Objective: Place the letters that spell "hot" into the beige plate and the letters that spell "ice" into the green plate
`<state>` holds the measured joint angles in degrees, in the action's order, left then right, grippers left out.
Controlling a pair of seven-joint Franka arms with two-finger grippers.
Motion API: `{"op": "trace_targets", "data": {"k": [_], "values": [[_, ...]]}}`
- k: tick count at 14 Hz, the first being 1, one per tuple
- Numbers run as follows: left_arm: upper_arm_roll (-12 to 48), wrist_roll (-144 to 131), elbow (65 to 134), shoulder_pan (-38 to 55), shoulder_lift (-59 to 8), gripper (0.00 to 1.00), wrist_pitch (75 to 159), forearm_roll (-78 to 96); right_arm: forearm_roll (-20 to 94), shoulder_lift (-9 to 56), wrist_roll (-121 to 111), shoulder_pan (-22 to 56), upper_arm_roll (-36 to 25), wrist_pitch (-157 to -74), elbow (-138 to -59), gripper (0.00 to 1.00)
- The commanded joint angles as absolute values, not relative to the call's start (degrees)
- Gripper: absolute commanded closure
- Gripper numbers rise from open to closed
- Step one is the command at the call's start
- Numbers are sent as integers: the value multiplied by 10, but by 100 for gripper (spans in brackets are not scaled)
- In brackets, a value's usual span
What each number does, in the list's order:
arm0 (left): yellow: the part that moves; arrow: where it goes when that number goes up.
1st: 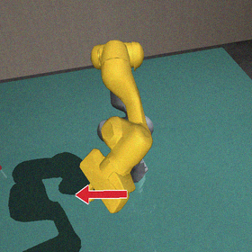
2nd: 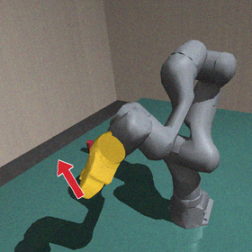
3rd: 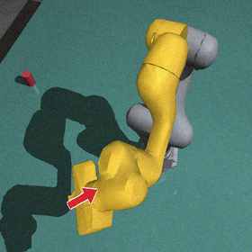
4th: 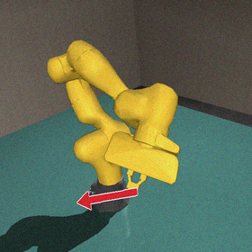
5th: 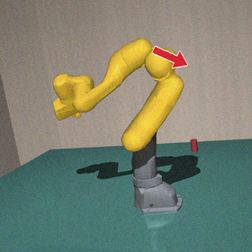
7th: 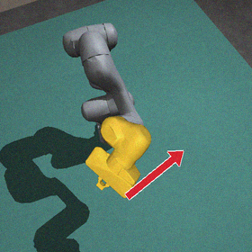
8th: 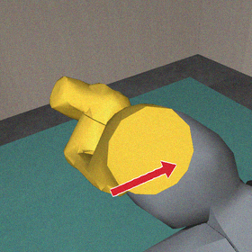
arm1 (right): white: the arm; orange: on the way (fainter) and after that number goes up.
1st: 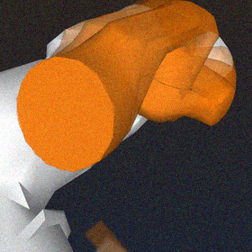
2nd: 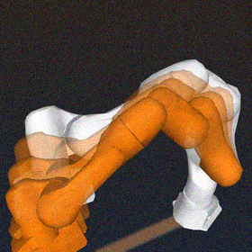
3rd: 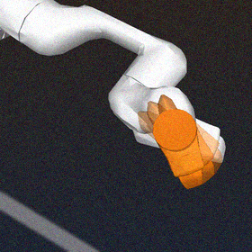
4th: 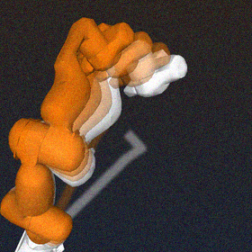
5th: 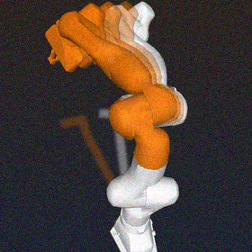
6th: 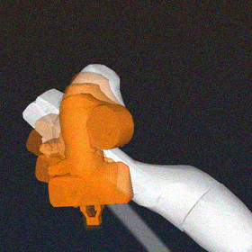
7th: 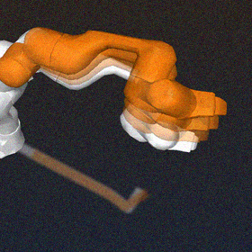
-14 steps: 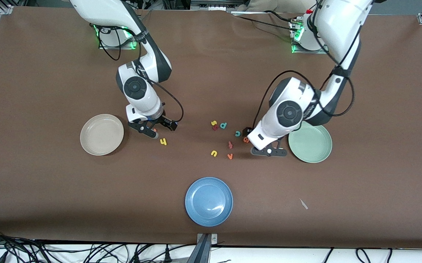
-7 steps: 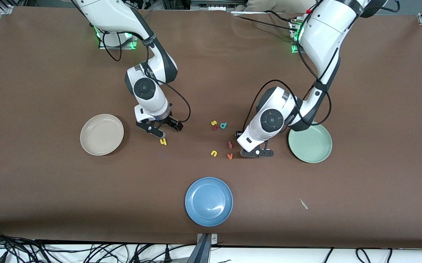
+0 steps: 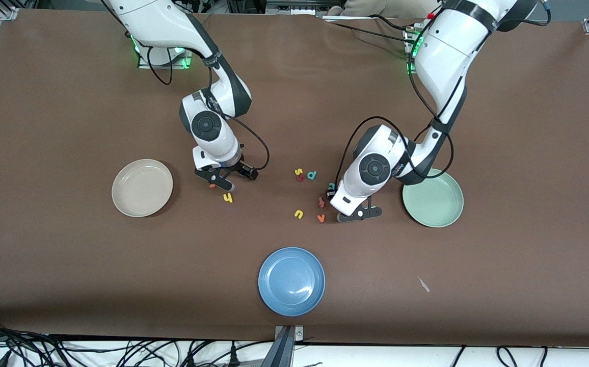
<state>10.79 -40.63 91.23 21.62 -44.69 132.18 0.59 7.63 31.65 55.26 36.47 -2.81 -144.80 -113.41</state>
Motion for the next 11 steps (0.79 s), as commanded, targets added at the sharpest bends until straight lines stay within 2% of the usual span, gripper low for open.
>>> {"op": "trace_targets", "data": {"k": [1,6,8,11], "values": [[105,-419,903,225,-454,52,1318,-1,86,325,549,363,-25,-1455,-1131,19],[102,-417,911,223,-448,53,1300,-1,87,331,550,361,-23,-1455,-1130,29],[102,-416,906,221,-446,52,1280,-1,88,332,550,361,-21,-1455,-1130,35],[101,-414,910,222,-446,53,1280,-2,111,331,547,362,-13,-1455,-1130,38]]}}
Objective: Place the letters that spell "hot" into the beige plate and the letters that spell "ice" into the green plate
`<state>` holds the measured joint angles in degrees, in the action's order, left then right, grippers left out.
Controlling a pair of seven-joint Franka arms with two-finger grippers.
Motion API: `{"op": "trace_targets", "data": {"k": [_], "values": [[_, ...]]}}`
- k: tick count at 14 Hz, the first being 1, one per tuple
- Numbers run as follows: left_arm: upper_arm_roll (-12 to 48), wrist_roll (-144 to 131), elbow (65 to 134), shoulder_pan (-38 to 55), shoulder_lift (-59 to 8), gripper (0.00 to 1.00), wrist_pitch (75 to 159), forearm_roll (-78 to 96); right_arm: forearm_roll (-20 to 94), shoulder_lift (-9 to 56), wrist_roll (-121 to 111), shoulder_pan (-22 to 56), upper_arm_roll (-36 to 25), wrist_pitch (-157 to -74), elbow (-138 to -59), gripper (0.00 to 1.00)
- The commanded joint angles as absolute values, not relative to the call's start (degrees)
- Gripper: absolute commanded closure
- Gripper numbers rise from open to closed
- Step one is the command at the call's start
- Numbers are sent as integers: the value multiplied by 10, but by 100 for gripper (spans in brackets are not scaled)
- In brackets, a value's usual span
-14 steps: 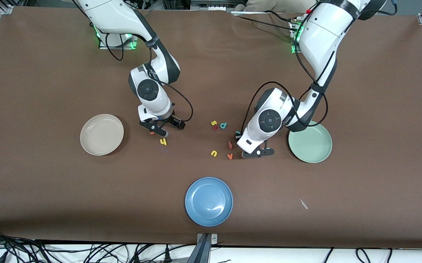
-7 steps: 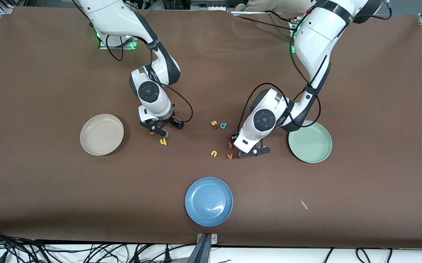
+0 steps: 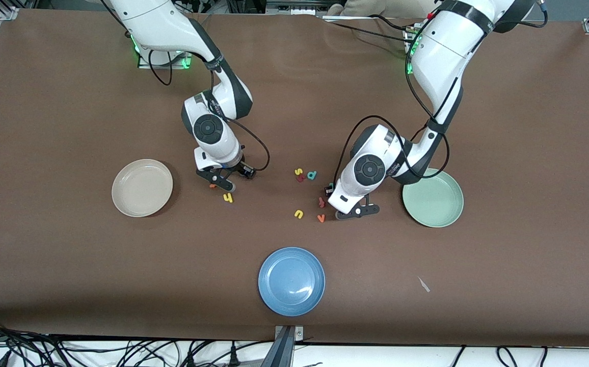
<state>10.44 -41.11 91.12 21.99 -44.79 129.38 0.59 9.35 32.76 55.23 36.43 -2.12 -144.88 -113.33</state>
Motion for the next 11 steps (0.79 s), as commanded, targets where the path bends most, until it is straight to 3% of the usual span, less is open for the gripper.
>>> {"op": "trace_targets", "data": {"k": [1,4,5,11], "values": [[100,-412,911,221,-446,55,1280,-3,111,331,547,362,-13,-1455,-1130,38],[101,-413,909,221,-446,94,1280,-13,111,331,539,363,-13,-1454,-1131,41],[100,-413,908,220,-446,100,1280,-13,111,330,533,363,-13,-1453,-1130,44],[98,-414,904,214,-439,100,1278,-13,111,330,519,362,-14,-1452,-1130,57]]}}
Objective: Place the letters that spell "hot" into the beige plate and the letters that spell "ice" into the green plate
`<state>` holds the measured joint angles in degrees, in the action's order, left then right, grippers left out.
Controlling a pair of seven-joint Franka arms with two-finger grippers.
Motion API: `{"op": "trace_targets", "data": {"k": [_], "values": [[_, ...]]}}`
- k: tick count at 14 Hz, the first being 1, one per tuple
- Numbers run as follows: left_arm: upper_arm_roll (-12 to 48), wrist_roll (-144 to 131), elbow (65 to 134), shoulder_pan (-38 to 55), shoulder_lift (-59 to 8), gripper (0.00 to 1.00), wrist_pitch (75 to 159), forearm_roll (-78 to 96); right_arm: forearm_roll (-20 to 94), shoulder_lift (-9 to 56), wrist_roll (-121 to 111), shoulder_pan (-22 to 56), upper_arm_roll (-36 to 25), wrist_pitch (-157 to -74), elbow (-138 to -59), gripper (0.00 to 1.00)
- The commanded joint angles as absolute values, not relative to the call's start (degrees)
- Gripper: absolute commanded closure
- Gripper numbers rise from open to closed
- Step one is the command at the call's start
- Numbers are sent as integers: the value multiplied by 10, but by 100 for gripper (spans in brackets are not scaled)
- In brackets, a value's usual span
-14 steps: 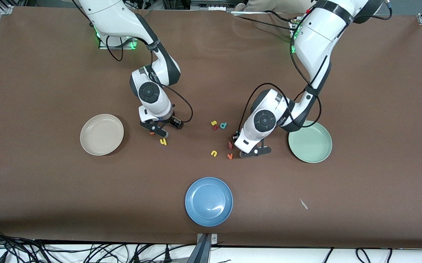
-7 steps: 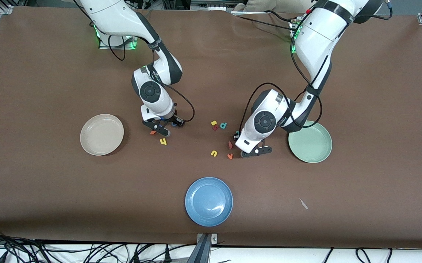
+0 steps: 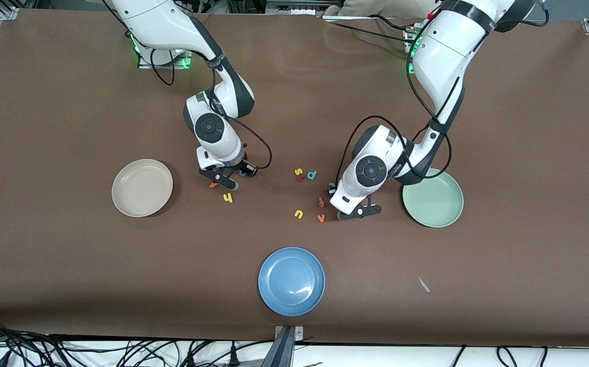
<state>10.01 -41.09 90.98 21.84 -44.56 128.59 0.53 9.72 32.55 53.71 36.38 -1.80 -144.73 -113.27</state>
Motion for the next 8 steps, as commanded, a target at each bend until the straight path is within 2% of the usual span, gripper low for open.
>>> {"op": "trace_targets", "data": {"k": [1,7,8], "values": [[97,-413,904,208,-429,100,1274,-13,112,330,512,361,-14,-1452,-1131,59],[97,-227,895,119,-373,100,1177,-15,112,331,492,352,-15,-1452,-1130,65],[97,-197,895,101,-367,100,1162,-25,112,331,491,352,-15,-1453,-1130,68]]}}
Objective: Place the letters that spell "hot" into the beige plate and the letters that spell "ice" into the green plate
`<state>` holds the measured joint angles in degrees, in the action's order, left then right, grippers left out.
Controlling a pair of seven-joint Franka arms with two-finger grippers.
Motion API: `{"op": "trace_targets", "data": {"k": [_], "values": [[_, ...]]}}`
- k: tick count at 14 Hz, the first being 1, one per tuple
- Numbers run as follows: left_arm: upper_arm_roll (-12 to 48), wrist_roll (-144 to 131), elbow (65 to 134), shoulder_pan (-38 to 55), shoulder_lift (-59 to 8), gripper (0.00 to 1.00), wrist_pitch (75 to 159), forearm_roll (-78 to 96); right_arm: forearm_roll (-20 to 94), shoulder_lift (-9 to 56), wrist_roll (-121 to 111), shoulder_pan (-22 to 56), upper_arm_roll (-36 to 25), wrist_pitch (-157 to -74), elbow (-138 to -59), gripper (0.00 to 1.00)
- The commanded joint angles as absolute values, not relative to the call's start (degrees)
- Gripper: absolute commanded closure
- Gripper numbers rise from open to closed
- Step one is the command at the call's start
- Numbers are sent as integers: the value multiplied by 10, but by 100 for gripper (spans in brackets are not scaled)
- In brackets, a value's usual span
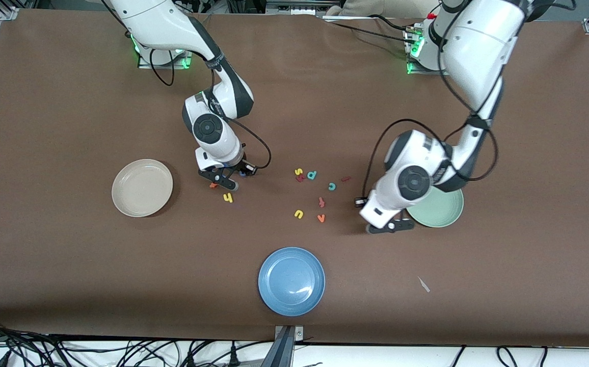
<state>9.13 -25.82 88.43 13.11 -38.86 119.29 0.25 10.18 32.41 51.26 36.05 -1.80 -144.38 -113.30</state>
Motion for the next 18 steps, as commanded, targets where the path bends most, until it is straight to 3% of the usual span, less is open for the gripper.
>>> {"op": "trace_targets", "data": {"k": [1,8,9,11,15,18], "values": [[97,-179,897,85,-363,100,1151,-38,112,331,492,352,-15,-1453,-1131,70],[98,-140,969,47,-367,97,1139,-94,112,330,492,352,-15,-1452,-1129,84],[98,-140,969,42,-367,92,1139,-99,112,329,490,352,-15,-1451,-1129,87],[98,-141,966,45,-367,1,1139,-99,112,326,490,352,-17,-1436,-1120,91],[110,-149,958,52,-358,0,1139,-90,106,297,465,352,-39,-1351,-1099,99],[155,-197,959,52,-352,0,1139,-77,106,261,339,352,-100,-1268,-1104,100]]}}
